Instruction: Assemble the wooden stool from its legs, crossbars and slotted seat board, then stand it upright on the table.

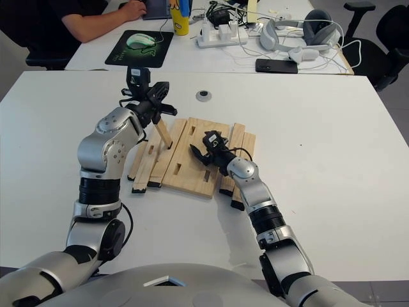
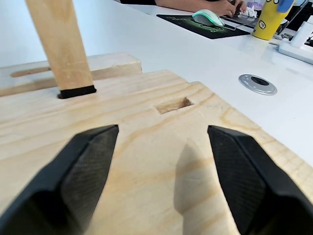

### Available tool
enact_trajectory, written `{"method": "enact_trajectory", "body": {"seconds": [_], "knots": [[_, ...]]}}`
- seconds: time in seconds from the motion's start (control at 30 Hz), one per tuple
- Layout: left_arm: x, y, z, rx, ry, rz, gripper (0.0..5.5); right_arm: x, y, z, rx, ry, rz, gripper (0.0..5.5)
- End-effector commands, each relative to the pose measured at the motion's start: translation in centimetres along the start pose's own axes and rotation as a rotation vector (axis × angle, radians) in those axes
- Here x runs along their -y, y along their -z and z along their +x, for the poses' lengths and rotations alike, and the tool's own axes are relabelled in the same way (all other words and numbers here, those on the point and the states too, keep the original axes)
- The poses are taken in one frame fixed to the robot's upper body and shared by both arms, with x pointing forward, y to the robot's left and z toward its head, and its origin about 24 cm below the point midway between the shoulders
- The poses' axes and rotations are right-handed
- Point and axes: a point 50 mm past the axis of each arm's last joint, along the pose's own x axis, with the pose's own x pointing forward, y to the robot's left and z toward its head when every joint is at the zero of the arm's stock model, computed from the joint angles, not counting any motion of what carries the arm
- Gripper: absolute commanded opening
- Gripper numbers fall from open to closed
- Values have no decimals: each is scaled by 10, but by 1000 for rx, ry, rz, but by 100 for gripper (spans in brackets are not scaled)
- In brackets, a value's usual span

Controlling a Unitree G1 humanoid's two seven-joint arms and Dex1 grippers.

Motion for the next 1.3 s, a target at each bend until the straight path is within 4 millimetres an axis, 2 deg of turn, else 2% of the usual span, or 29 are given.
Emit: {"method": "enact_trajectory", "body": {"seconds": [0.03, 0.17, 0.3, 0.37, 0.4, 0.47, 0.53, 0.6, 0.67, 0.7, 0.73, 0.77, 0.83, 0.9, 1.03, 1.3], "knots": [[-4, -34, -4, 119, -26, 13, 5, -9, 30, -5, -128, -24, 50, 337], [-6, -84, -15, 295, -33, 104, 5, -8, 31, -5, -130, -19, 52, 337], [8, -137, -24, 481, 12, 171, 5, -8, 32, -4, -129, -14, 54, 337], [21, -154, -29, 551, 44, 229, 5, -8, 32, -4, -129, -15, 51, 337], [26, -155, -29, 562, 55, 230, 5, -8, 32, -4, -128, -15, 51, 337], [27, -145, -27, 549, 50, 224, 5, -8, 31, -3, -126, -17, 50, 337], [20, -117, -21, 468, 20, 174, 5, -9, 31, -3, -126, -22, 49, 337], [9, -45, -5, 148, 8, 59, 5, -12, 31, -4, -125, -32, 48, 337], [-6, 32, -10, -145, -58, -70, 5, -15, 28, -4, -120, -49, 44, 337], [-8, 60, -16, -254, -56, -114, 5, -16, 26, -5, -116, -52, 45, 337], [-7, 74, -19, -295, -46, -160, 5, -16, 25, -6, -114, -55, 43, 337], [1, 79, -19, -324, 6, -166, 5, -17, 23, -7, -110, -57, 49, 337], [15, 70, -16, -299, 76, -185, 5, -17, 20, -8, -108, -60, 44, 337], [21, 53, -12, -245, 99, -152, 5, -17, 16, -9, -98, -51, 48, 337], [19, 12, -6, -81, 84, -68, 5, -16, 11, -5, -88, -41, 50, 337], [6, -28, -4, 66, 24, 29, 5, -16, 20, -5, -109, -33, 58, 337]]}}
